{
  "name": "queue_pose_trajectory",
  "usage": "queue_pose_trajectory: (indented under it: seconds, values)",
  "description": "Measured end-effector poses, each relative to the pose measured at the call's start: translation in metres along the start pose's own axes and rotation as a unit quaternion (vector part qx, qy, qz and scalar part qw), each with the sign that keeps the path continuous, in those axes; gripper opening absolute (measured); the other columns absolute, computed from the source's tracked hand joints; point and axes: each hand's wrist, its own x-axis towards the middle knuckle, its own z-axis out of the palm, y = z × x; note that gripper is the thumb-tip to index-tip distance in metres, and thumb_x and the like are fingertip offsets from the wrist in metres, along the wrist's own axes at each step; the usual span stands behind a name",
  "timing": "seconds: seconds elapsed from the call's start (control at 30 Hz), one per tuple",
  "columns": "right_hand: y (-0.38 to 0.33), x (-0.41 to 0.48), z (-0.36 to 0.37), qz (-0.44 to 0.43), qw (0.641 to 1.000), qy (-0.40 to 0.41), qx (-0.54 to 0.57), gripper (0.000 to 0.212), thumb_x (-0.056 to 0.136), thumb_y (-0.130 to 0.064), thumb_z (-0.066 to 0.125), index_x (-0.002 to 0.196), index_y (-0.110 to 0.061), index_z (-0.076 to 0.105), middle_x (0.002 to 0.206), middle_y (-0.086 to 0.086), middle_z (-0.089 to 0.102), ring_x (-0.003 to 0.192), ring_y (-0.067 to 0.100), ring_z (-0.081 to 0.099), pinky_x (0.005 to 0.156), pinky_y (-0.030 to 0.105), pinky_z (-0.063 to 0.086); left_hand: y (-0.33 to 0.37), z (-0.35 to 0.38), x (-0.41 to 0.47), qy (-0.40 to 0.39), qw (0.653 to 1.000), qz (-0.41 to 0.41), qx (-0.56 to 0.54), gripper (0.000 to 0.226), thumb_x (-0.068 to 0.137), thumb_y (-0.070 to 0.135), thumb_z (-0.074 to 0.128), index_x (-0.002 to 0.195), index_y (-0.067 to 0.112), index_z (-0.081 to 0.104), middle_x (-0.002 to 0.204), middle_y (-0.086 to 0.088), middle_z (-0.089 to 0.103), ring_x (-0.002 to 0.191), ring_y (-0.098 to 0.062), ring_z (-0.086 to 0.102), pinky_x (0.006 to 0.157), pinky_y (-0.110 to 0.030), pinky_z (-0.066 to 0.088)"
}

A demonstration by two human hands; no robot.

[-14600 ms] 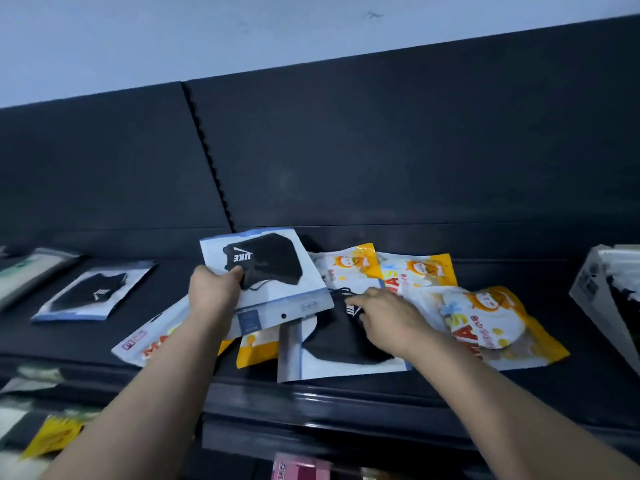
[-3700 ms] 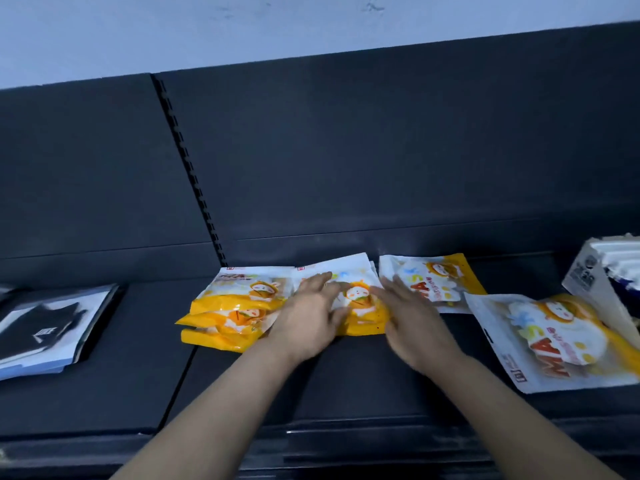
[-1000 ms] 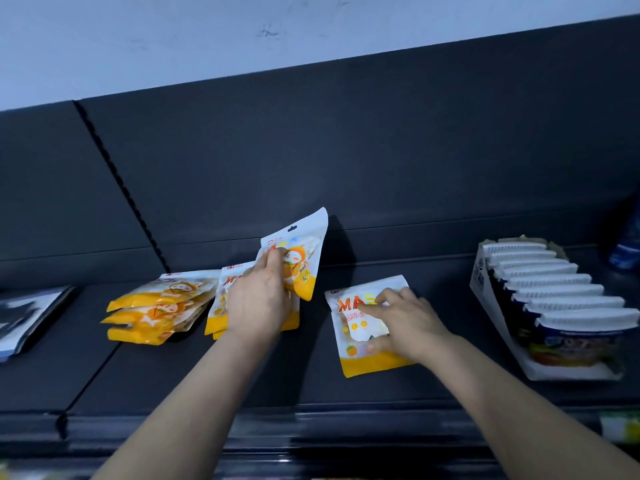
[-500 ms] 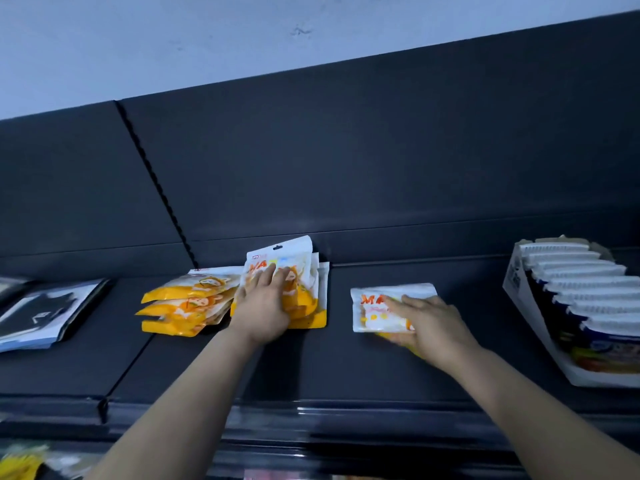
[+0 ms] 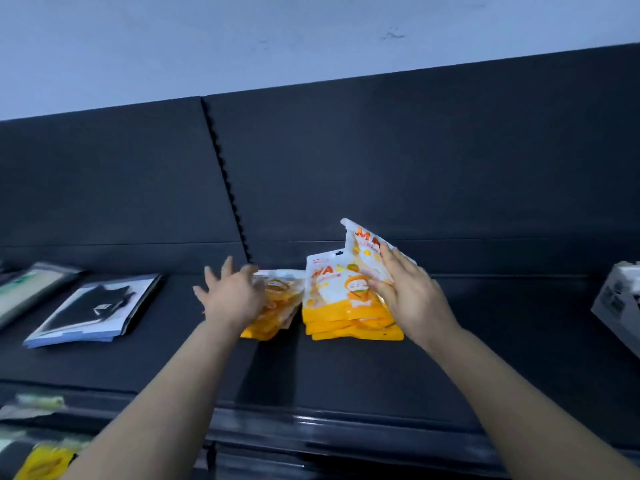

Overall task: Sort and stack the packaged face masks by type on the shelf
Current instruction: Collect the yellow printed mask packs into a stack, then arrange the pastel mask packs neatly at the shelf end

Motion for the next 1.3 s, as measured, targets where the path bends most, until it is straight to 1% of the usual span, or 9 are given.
queue_pose_trajectory:
  seconds: [0.07,0.17,0.3,0.4,0.6,0.83,1.0,1.1,1.3]
  values:
    - [-0.027,0.015,0.015,0.010,1.000,-0.015,-0.013,0.064,0.096,-0.049,0.040,0.151,-0.025,0.016,0.158,0.000,0.021,0.144,0.020,0.021,0.109,0.043,0.030,-0.022,0.014,0.003,-0.065,0.998,-0.011,-0.019,0.049,0.093,0.054,0.039,0.140,0.040,0.040,0.160,-0.004,0.014,0.145,-0.040,0.009,0.115,-0.057,0.017]
    - [-0.063,0.038,0.039,0.001,0.998,-0.020,-0.059,0.065,0.097,-0.049,0.037,0.152,-0.026,0.011,0.159,0.001,0.017,0.144,0.023,0.021,0.109,0.044,0.029,-0.030,0.027,0.001,-0.055,0.998,0.021,-0.036,0.051,0.093,0.061,0.034,0.141,0.042,0.037,0.157,-0.003,0.023,0.137,-0.037,0.028,0.110,-0.050,0.029]
    - [-0.087,0.059,0.077,-0.012,0.961,-0.196,-0.197,0.088,0.086,-0.070,0.039,0.152,-0.029,-0.003,0.161,0.002,-0.003,0.148,0.027,0.001,0.115,0.049,0.013,-0.034,0.019,0.008,-0.021,0.993,0.021,-0.113,0.047,0.099,0.036,0.034,0.145,0.027,0.033,0.155,-0.002,0.028,0.131,-0.036,0.034,0.103,-0.049,0.034]
    - [-0.087,0.059,0.094,0.036,0.928,-0.307,-0.206,0.097,0.078,-0.082,0.032,0.151,-0.032,-0.007,0.160,-0.001,-0.014,0.147,0.026,-0.011,0.116,0.055,0.000,-0.043,0.014,0.014,-0.029,0.991,0.028,-0.125,0.049,0.095,0.021,0.038,0.144,0.018,0.031,0.152,-0.003,0.032,0.131,-0.034,0.035,0.102,-0.047,0.035]
    - [-0.097,0.054,0.082,0.009,0.959,-0.214,-0.186,0.075,0.089,-0.070,0.019,0.152,-0.031,0.006,0.161,-0.001,-0.006,0.148,0.021,-0.009,0.118,0.054,0.001,-0.050,0.008,0.014,-0.021,0.988,0.062,-0.142,0.054,0.091,0.012,0.040,0.144,0.019,0.033,0.152,-0.001,0.033,0.134,-0.030,0.033,0.102,-0.049,0.037]
    - [-0.132,0.049,0.093,-0.054,0.962,-0.203,-0.173,0.054,0.101,-0.046,0.021,0.150,-0.025,0.018,0.161,-0.001,0.009,0.148,0.018,0.001,0.118,0.051,0.008,-0.065,-0.010,-0.010,-0.001,0.990,0.074,-0.121,0.045,0.093,0.016,0.039,0.138,0.021,0.043,0.149,0.000,0.037,0.132,-0.029,0.037,0.102,-0.050,0.038]
    - [-0.183,0.042,0.126,-0.148,0.965,-0.150,-0.155,0.044,0.100,-0.027,0.034,0.144,-0.025,0.034,0.152,-0.003,0.034,0.142,0.018,0.026,0.112,0.040,0.023,-0.132,-0.028,-0.019,0.034,0.995,0.044,-0.088,0.038,0.091,0.010,0.042,0.125,0.020,0.056,0.133,-0.001,0.055,0.121,-0.026,0.049,0.094,-0.041,0.046]
    - [-0.216,0.036,0.146,-0.185,0.953,-0.159,-0.181,0.042,0.091,-0.014,0.044,0.129,-0.028,0.051,0.126,0.000,0.059,0.118,0.024,0.053,0.092,0.035,0.040,-0.183,-0.040,-0.021,0.017,0.998,0.018,-0.058,0.033,0.093,0.013,0.042,0.116,0.023,0.063,0.117,-0.001,0.068,0.108,-0.024,0.061,0.084,-0.036,0.052]
    - [-0.292,0.032,0.205,-0.212,0.959,-0.115,-0.147,0.039,0.091,-0.013,0.046,0.124,-0.030,0.058,0.114,-0.003,0.066,0.111,0.022,0.058,0.091,0.035,0.041,-0.288,-0.064,-0.013,0.021,0.999,0.011,-0.039,0.032,0.092,0.017,0.043,0.111,0.027,0.067,0.108,0.000,0.071,0.104,-0.025,0.062,0.082,-0.036,0.052]
